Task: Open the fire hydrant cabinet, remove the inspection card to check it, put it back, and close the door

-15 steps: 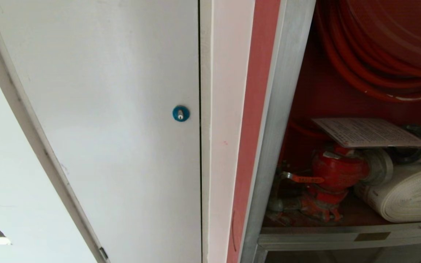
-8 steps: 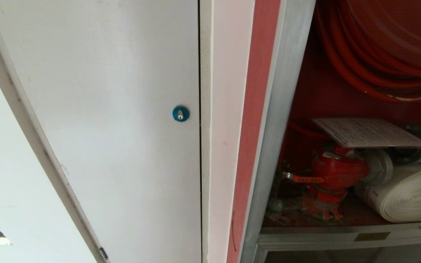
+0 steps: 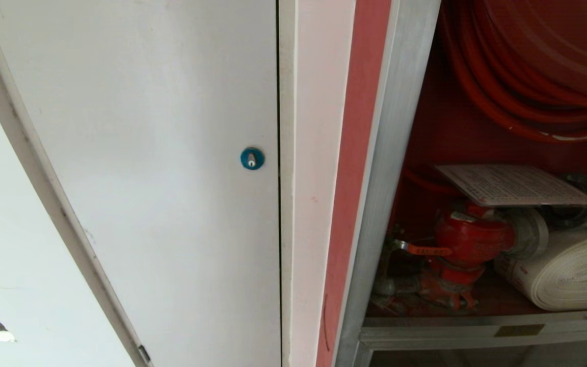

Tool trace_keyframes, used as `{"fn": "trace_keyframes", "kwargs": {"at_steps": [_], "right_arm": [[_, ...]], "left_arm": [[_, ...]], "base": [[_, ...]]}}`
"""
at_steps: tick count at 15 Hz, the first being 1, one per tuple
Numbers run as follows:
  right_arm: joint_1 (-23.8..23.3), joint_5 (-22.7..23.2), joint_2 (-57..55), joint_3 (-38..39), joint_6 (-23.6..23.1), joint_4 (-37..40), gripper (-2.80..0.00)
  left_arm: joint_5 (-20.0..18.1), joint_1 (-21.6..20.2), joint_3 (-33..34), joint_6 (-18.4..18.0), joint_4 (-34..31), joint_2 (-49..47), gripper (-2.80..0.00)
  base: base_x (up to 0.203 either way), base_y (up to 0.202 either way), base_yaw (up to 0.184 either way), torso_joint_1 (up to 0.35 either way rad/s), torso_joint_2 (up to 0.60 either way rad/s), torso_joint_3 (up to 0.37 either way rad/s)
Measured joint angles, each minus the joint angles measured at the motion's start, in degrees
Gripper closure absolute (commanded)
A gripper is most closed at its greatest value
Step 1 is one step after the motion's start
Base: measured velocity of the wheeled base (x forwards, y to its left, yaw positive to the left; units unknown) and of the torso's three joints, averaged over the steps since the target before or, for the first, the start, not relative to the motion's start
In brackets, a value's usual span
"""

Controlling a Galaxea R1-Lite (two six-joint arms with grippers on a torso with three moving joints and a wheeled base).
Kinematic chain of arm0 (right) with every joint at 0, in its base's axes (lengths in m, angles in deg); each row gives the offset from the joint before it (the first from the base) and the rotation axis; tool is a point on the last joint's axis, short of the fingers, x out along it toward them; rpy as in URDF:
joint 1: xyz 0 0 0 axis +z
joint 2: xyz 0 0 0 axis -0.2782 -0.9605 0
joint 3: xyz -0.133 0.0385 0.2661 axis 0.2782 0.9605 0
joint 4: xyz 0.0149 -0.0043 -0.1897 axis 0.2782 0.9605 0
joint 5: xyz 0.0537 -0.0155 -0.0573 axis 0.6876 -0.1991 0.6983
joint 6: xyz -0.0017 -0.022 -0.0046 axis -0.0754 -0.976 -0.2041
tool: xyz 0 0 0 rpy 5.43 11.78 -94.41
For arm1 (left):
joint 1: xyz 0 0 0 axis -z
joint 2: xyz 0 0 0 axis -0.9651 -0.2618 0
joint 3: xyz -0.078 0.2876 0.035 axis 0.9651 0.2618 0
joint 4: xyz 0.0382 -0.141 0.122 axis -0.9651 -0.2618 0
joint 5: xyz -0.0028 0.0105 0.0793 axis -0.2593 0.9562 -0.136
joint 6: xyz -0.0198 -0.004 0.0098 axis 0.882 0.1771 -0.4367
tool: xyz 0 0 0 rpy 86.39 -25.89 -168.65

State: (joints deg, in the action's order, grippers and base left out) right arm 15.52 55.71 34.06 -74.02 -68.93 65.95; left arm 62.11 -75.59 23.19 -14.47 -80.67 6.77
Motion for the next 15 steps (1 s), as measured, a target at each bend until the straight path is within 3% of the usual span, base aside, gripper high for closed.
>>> {"fn": "trace_keyframes", "kwargs": {"at_steps": [7, 12, 15], "right_arm": [[0.01, -10.50, -5.30, -3.96, -1.64, -0.96, 0.00], [0.28, -21.06, -9.21, -4.01, -2.91, -9.54, 0.00], [-1.11, -21.55, -11.55, -4.13, -3.18, -10.89, 0.00]], "left_arm": [[0.00, 0.00, 0.00, -0.02, 0.00, 0.00, 0.00], [-0.02, 0.00, 0.00, -0.02, 0.00, 0.00, 0.00], [0.00, 0.00, 0.00, -0.02, 0.02, 0.00, 0.00]], "base": [[0.000, 0.000, 0.000, 0.000, 0.00, 0.000], [0.000, 0.000, 0.000, 0.000, 0.00, 0.000], [0.000, 0.000, 0.000, 0.000, 0.00, 0.000]]}}
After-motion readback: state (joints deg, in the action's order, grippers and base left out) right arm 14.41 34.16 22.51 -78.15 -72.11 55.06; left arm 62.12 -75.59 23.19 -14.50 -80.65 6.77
